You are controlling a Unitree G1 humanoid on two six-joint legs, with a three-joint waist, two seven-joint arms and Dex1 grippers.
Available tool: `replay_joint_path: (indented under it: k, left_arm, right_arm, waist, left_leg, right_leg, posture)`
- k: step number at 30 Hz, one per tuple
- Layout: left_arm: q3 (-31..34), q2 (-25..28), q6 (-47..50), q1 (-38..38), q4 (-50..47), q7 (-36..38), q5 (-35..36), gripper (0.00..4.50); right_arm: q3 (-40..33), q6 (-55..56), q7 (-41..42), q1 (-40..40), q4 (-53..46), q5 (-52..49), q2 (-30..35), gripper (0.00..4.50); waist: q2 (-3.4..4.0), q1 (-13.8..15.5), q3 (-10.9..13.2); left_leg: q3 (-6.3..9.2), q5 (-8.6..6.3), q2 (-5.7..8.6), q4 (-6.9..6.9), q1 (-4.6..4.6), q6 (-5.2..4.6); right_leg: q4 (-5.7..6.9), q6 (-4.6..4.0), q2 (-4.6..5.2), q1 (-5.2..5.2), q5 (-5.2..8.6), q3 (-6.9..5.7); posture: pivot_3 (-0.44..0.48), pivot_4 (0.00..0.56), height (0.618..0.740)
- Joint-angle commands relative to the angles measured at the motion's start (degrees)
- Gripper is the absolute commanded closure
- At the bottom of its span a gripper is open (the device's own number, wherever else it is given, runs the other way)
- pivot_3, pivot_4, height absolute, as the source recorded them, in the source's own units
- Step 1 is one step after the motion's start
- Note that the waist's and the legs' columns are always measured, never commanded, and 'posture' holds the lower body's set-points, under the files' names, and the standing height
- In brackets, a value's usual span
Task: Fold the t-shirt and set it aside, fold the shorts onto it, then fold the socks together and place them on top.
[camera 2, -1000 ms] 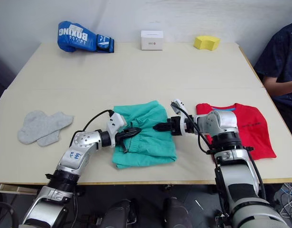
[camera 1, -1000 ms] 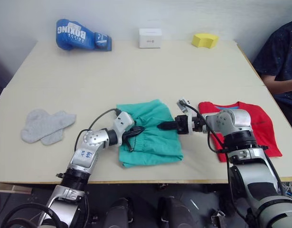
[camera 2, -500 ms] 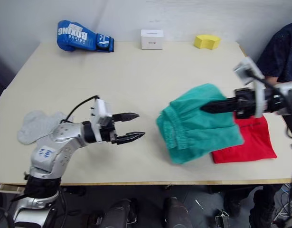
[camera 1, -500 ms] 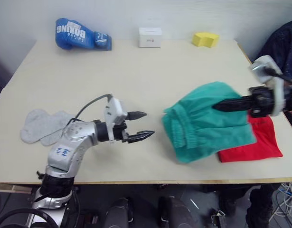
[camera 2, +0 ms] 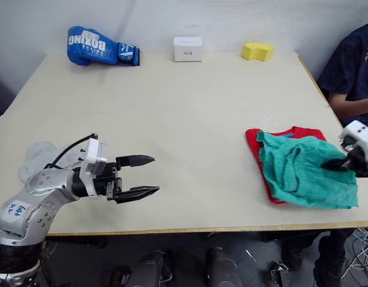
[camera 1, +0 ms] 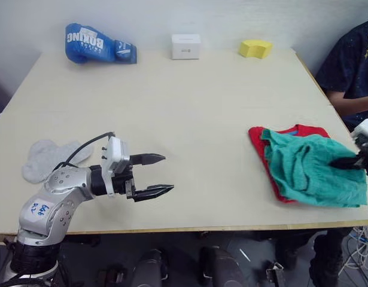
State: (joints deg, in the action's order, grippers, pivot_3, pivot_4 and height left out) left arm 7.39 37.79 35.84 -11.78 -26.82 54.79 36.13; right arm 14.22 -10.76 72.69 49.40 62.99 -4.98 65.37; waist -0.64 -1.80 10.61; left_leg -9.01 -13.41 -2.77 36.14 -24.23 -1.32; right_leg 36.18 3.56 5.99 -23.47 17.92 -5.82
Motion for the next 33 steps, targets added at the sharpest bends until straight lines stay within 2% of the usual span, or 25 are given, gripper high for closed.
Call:
replay_joint_path:
  k: [1, 3, 8, 10, 14, 17, 22, 23, 26, 27, 29, 33]
  left_arm:
    - [1.86, 1.65, 0.08, 1.04, -3.11, -0.37, 2.09, 0.01]
    - [2.81, 2.24, 0.49, 1.42, -3.14, -0.75, 2.78, 0.00]
    - [4.47, 4.49, -0.60, 3.43, -2.15, 0.27, 2.32, 0.00]
    - [3.84, 5.34, -2.33, 4.17, -1.09, 1.19, 0.87, 0.00]
    - [2.64, 4.96, -5.45, 3.62, 2.22, 1.47, -0.99, 0.00]
    - [3.17, 3.60, -7.37, 2.74, 6.38, 1.15, -1.24, 0.00]
    - [6.13, 5.39, -9.25, 4.70, 9.89, 2.25, -1.69, 0.00]
    - [7.41, 5.88, -9.49, 5.30, 10.42, 2.23, -1.58, 0.00]
    - [13.35, 6.03, -12.74, 7.54, 14.59, -0.54, -3.15, 0.00]
    - [15.56, 5.84, -14.10, 8.53, 16.48, -1.61, -3.85, 0.00]
    - [19.64, 5.48, -16.45, 11.00, 19.96, -3.06, -4.89, 0.00]
    - [32.40, 2.62, -19.55, 20.60, 25.20, -8.66, -5.27, 0.00]
  right_arm:
    - [-3.85, 8.89, -1.79, 0.21, 4.84, 1.85, 0.15, 4.30]
    - [-5.45, 11.05, -3.32, 0.91, 6.12, 2.31, -0.07, 3.83]
    - [-9.17, 14.26, -3.39, 2.83, 4.94, 3.07, 3.40, 2.13]
    - [-10.76, 17.77, -5.92, 2.18, 3.37, 3.74, 5.45, 1.38]
    - [-18.31, 18.10, -8.86, 1.02, -2.99, -1.11, 5.80, 0.04]
    - [-26.01, 14.35, -10.31, -8.57, -19.39, -7.12, 4.26, 0.04]
    - [-35.24, 1.19, -16.31, -27.23, -52.75, -17.36, -4.68, 0.04]
    - [-35.45, -0.19, -17.35, -29.72, -57.81, -18.25, -6.40, 0.04]
    - [-33.67, -0.43, -24.25, -33.93, -69.29, -17.75, -14.26, 0.04]
    - [-32.64, -0.75, -25.48, -35.37, -72.42, -17.84, -16.57, 0.04]
    - [-30.14, 0.22, -25.28, -38.92, -77.53, -17.51, -19.70, 0.04]
    - [-25.90, 7.98, -25.14, -49.25, -84.09, -16.55, -27.90, 0.04]
  waist:
    - [0.14, 0.11, 0.09]
    - [0.17, 0.21, 0.10]
    - [0.27, 0.05, 0.15]
    - [0.43, 0.05, 0.25]
    - [0.46, 0.07, 0.27]
    - [0.47, 0.20, 0.27]
    - [0.45, 0.12, 0.28]
    - [0.57, -0.31, 0.33]
    - [0.82, -0.98, 0.51]
    - [0.85, -0.45, 0.59]
    - [0.87, 1.24, 0.61]
    - [0.68, 2.96, 0.54]
  left_leg:
    - [0.00, 0.02, -0.03, 0.00, 0.01, 0.03]
    - [0.01, 0.04, -0.06, 0.04, 0.02, 0.05]
    - [0.03, 0.03, -0.06, 0.11, 0.06, 0.04]
    - [0.03, 0.03, -0.06, 0.08, 0.06, 0.05]
    - [0.04, 0.01, -0.09, 0.08, 0.08, 0.09]
    - [0.06, 0.01, -0.11, 0.10, 0.08, 0.09]
    - [0.37, 0.12, -0.08, 0.01, 0.07, 0.06]
    - [0.72, 0.18, 0.11, -0.09, 0.06, -0.01]
    - [3.53, 1.34, 1.68, -1.26, 0.10, -0.52]
    - [4.25, 1.72, 2.16, -1.47, 0.12, -0.55]
    - [4.00, 1.62, 1.98, -1.15, -0.01, -0.54]
    - [3.74, 1.12, 1.90, -1.05, 0.01, -0.68]
  right_leg:
    - [0.01, 0.00, -0.06, 0.00, 0.00, 0.01]
    - [0.02, 0.00, -0.11, 0.02, 0.00, 0.01]
    - [0.07, 0.02, -0.10, 0.08, -0.01, 0.04]
    - [0.07, 0.00, -0.10, 0.05, 0.00, 0.04]
    - [0.07, -0.03, -0.14, 0.05, 0.02, 0.03]
    - [0.13, -0.03, -0.14, 0.07, 0.02, 0.03]
    - [0.23, -0.03, -0.08, 0.24, 0.02, -0.23]
    - [0.23, 0.00, 0.06, 0.53, 0.03, -0.63]
    - [-0.13, 0.34, 1.49, 2.05, 0.23, -3.90]
    - [-0.14, 0.63, 1.90, 2.24, 0.40, -4.71]
    - [-0.04, 0.70, 1.81, 2.01, 0.47, -3.84]
    - [-0.24, 0.68, 1.78, 1.99, 0.51, -3.41]
  posture:
    - [0.000, 0.150, 0.740]
    - [0.000, 0.150, 0.740]
    - [0.000, 0.150, 0.740]
    - [0.000, 0.150, 0.740]
    - [0.000, 0.150, 0.740]
    - [0.000, 0.150, 0.740]
    - [0.000, 0.150, 0.740]
    - [0.000, 0.150, 0.740]
    - [0.000, 0.150, 0.740]
    - [0.000, 0.150, 0.740]
    - [0.000, 0.150, 0.740]
    - [0.000, 0.150, 0.740]
